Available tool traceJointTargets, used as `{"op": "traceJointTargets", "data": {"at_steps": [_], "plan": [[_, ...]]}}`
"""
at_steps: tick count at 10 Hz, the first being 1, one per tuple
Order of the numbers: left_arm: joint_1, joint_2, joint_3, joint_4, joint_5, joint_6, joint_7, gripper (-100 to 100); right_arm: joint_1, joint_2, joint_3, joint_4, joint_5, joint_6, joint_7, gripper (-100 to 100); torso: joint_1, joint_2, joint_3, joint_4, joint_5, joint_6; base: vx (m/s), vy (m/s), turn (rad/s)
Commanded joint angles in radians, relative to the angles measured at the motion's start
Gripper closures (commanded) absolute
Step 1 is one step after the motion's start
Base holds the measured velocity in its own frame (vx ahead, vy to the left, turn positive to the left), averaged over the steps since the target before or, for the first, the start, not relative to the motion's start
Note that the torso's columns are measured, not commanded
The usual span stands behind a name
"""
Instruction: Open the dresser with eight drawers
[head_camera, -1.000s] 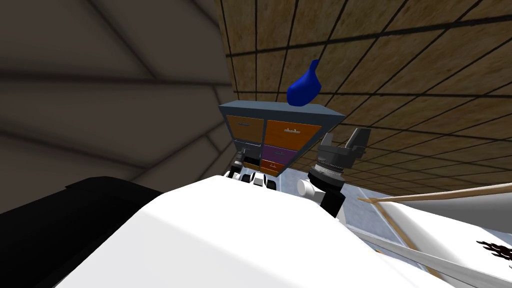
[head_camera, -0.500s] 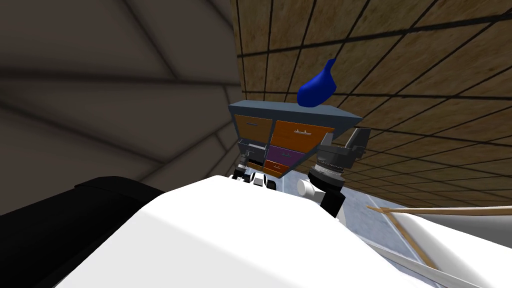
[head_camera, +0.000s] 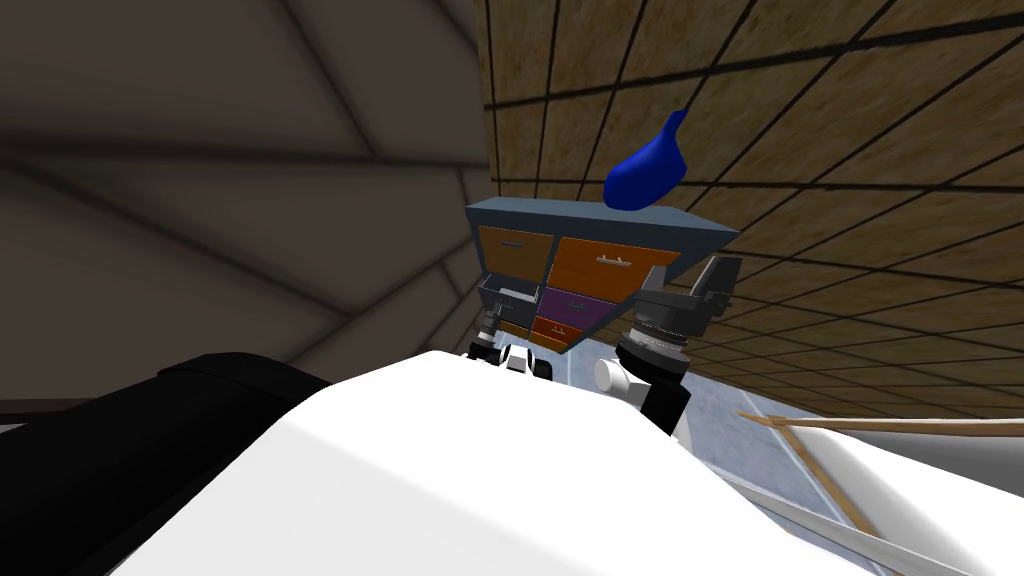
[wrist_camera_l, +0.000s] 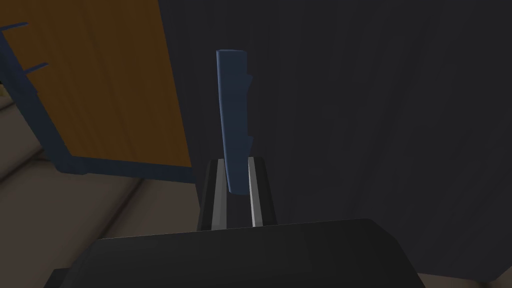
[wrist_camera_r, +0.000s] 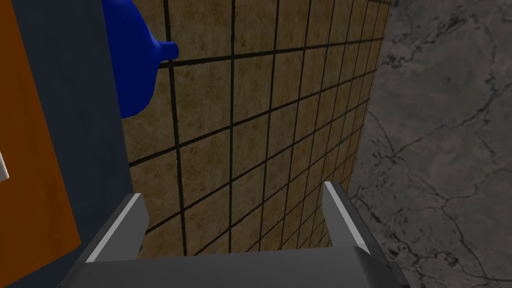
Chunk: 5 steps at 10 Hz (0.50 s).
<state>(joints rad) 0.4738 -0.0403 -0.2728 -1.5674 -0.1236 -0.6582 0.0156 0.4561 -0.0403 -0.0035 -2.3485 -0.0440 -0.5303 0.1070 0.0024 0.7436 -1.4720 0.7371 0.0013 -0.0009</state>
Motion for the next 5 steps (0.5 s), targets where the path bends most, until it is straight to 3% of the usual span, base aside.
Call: {"op": "traceJointTargets", "data": {"at_steps": [1, 2, 5], "plan": [[0.025, 0.008, -0.007, -0.007, -0.002, -0.004, 0.003, 100, 0.000, 0.000, 0.000, 0.000, 0.000, 0.000, 0.000, 0, 0.001, -0.001, -0.001, 0.000, 0.000, 0.000, -0.227, 0.038, 0.010], [0.033, 0.003, -0.019, -0.056, -0.008, 0.037, 0.000, -100, 0.000, 0.000, 0.000, 0.000, 0.000, 0.000, 0.000, 0, 0.001, -0.004, -0.002, 0.000, 0.000, 0.000, -0.116, 0.021, -0.014], [0.058, -0.001, -0.037, -0.143, -0.017, 0.098, -0.003, -100, 0.001, 0.000, 0.000, 0.000, 0.000, 0.000, 0.000, 0, -0.004, -0.015, -0.010, -0.001, -0.002, 0.001, 0.025, 0.014, -0.012]]}}
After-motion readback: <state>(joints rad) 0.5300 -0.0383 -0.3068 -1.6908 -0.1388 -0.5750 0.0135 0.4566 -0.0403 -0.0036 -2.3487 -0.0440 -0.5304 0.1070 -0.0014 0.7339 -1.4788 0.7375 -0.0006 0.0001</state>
